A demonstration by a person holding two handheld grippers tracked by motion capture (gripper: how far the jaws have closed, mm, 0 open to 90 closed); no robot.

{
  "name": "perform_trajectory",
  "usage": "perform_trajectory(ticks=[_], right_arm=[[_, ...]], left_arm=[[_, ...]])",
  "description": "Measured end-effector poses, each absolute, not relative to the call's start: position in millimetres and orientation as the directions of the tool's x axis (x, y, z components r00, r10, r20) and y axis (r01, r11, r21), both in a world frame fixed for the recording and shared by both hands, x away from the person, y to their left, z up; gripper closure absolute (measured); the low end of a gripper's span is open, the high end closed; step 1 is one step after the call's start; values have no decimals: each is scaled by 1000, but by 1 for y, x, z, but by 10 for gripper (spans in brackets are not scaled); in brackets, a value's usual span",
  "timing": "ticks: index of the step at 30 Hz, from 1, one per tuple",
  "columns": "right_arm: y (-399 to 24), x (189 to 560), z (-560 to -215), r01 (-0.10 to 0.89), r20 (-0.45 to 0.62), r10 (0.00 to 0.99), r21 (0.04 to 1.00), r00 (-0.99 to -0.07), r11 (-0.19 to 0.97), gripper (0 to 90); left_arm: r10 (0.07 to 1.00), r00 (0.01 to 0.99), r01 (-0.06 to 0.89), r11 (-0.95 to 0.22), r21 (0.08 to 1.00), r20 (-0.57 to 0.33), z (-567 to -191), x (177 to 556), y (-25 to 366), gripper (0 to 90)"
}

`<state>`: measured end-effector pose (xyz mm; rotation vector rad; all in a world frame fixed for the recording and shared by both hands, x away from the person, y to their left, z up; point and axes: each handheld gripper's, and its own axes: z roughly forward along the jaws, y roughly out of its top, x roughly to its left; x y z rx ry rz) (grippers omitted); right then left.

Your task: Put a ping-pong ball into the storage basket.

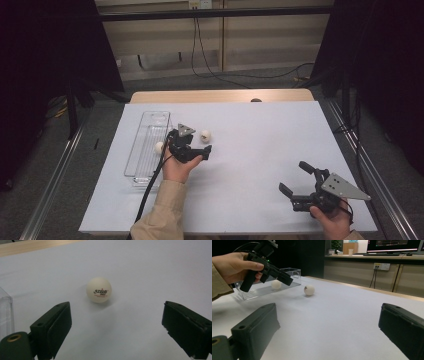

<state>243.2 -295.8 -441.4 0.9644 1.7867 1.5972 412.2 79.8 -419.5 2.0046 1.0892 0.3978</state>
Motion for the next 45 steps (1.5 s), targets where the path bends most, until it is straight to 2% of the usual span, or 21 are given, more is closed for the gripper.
perform_trajectory(ticks=[38,45], right_arm=[[-294,244,-442,153,62,800,988,-597,37,18],[-294,244,-442,153,63,800,988,-597,37,18]], left_arm=[[817,567,569,-294,768,-107,-429,421,74,89],[816,572,562,-313,766,-86,-429,421,72,93]])
